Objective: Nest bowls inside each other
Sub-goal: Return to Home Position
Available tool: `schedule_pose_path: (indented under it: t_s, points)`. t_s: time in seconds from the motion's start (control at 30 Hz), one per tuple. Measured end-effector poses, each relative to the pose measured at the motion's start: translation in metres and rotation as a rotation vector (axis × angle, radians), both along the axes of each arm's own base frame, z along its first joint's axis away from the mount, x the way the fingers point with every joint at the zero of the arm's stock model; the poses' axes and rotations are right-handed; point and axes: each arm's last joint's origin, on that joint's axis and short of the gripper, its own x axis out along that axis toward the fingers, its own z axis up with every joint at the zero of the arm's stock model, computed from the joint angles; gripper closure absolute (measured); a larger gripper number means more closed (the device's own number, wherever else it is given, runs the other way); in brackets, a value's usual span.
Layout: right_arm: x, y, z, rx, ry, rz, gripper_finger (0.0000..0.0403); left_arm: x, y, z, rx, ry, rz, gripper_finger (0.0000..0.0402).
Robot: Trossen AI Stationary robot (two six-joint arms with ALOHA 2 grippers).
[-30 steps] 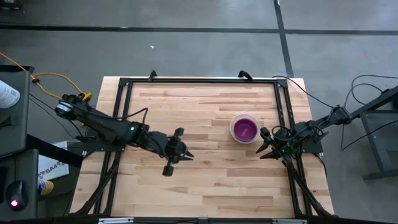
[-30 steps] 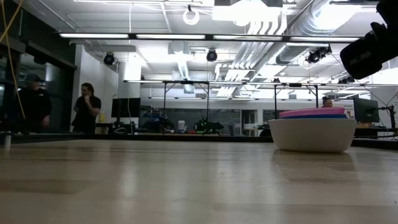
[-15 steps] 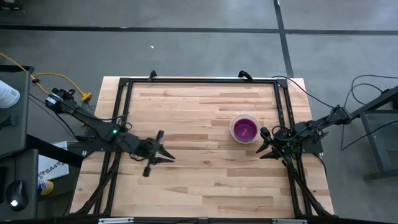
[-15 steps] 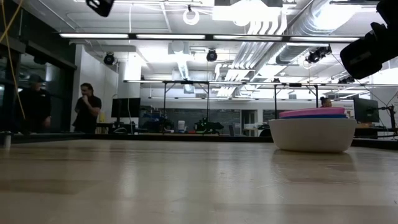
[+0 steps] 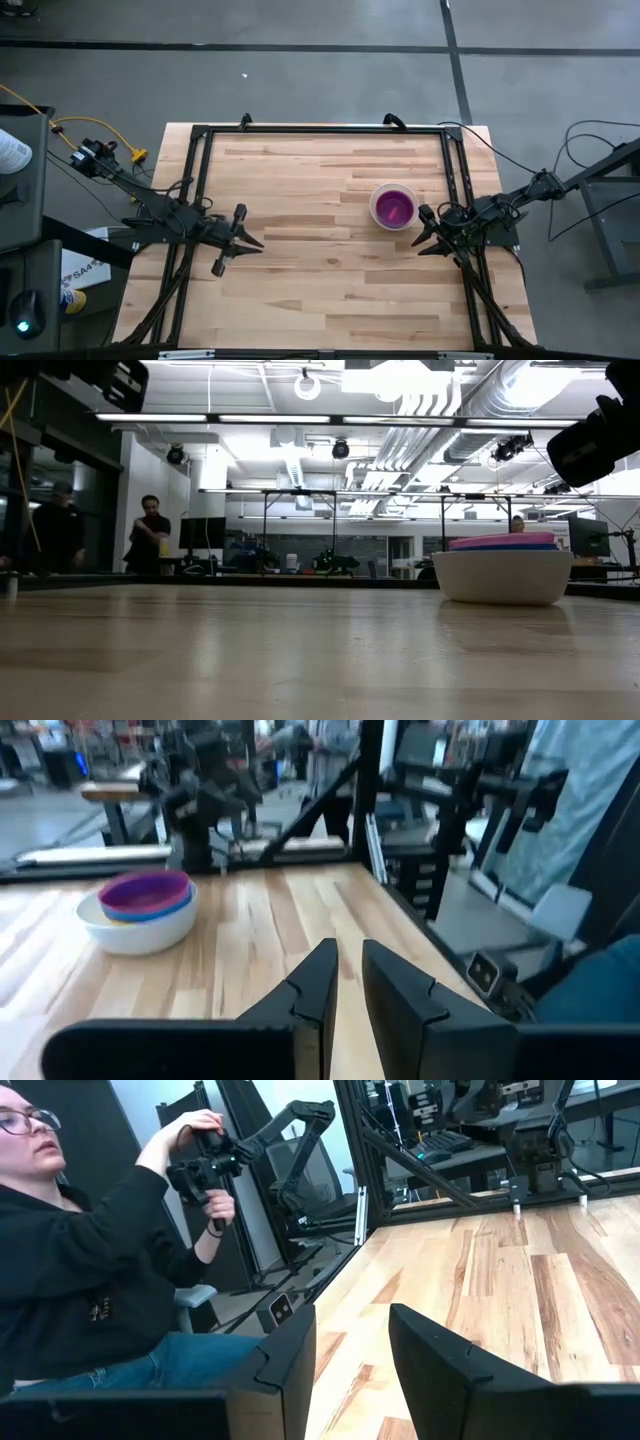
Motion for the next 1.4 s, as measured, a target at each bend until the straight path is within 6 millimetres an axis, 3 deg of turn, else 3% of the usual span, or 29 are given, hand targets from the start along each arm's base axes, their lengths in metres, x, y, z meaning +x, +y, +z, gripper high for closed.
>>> schedule_pose_path:
  t_s: [0.67, 1.4]
  points:
    - [0.0, 0.0, 0.0, 0.0, -0.001, 0.0, 0.028, -0.041, 0.026, -0.036, -0.097, -0.196, 0.0, 0.0352]
    - [0.0, 0.0, 0.0, 0.0, 0.0, -0.001, 0.028, -0.058, 0.036, -0.047, -0.108, -0.266, -0.008, 0.0352]
